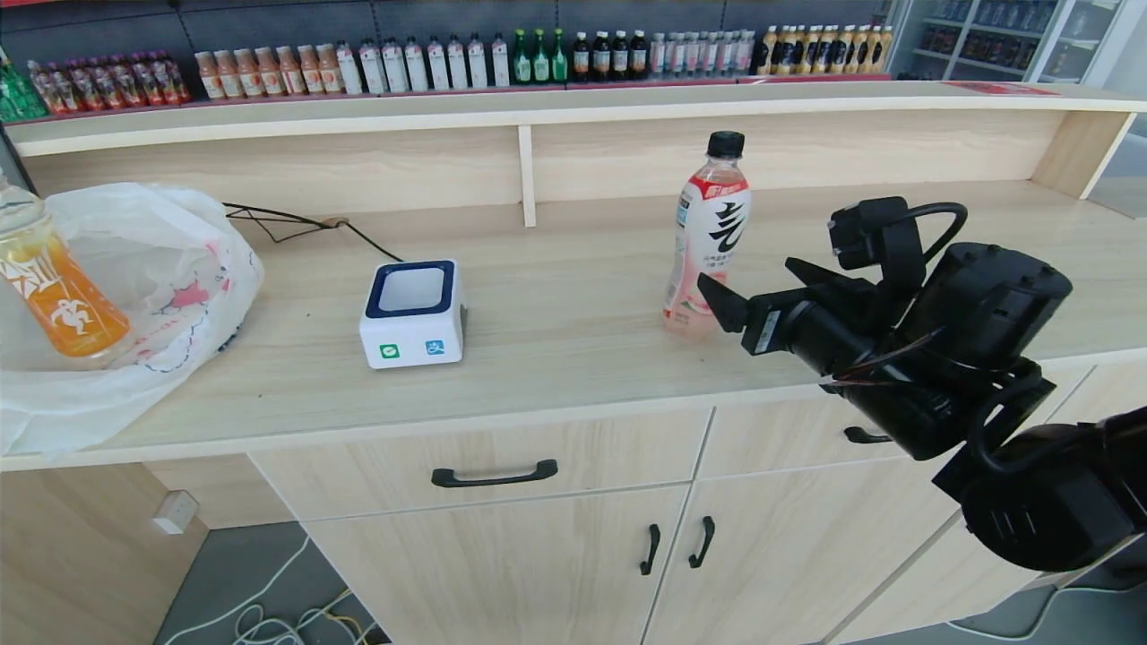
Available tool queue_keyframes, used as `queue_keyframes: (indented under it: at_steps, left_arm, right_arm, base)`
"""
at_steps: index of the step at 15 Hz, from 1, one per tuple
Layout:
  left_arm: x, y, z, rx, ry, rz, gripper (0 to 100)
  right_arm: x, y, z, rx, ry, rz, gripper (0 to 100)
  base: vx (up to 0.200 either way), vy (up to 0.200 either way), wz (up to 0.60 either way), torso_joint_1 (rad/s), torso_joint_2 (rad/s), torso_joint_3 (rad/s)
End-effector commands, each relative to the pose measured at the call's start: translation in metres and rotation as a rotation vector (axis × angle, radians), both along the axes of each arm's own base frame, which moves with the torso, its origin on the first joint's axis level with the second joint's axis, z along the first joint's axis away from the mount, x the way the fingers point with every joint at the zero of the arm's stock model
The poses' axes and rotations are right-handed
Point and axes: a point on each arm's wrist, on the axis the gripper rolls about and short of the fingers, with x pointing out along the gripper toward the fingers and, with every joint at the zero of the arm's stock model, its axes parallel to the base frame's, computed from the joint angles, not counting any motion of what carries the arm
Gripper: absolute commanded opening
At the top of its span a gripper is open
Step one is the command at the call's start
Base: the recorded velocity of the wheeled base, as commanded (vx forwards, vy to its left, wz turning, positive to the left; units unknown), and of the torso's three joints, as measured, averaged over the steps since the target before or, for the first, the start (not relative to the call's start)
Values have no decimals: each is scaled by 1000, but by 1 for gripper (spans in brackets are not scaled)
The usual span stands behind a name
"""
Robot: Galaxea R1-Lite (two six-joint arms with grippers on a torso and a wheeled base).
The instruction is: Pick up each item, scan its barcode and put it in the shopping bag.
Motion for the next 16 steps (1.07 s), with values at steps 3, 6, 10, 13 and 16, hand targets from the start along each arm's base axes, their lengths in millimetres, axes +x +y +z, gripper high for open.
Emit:
queue_keyframes:
  at_steps: [3,6,10,13,16]
  left_arm:
    - [0,0,0,0,0,0,100]
    - [0,0,0,-2,0,0,100]
    - [0,0,0,0,0,0,100]
    - [0,0,0,0,0,0,100]
    - [0,0,0,-2,0,0,100]
  right_arm:
    - [9,4,-6,-6,10,18,100]
    - [21,9,-6,-1,-3,22,100]
    - [38,16,-8,5,-17,22,100]
    - [42,16,-10,4,-14,17,100]
    - [48,18,-7,3,-8,15,100]
  base:
    - [0,0,0,0,0,0]
    - [0,0,0,0,0,0]
    - [0,0,0,0,0,0]
    - [0,0,0,0,0,0]
    - [0,0,0,0,0,0]
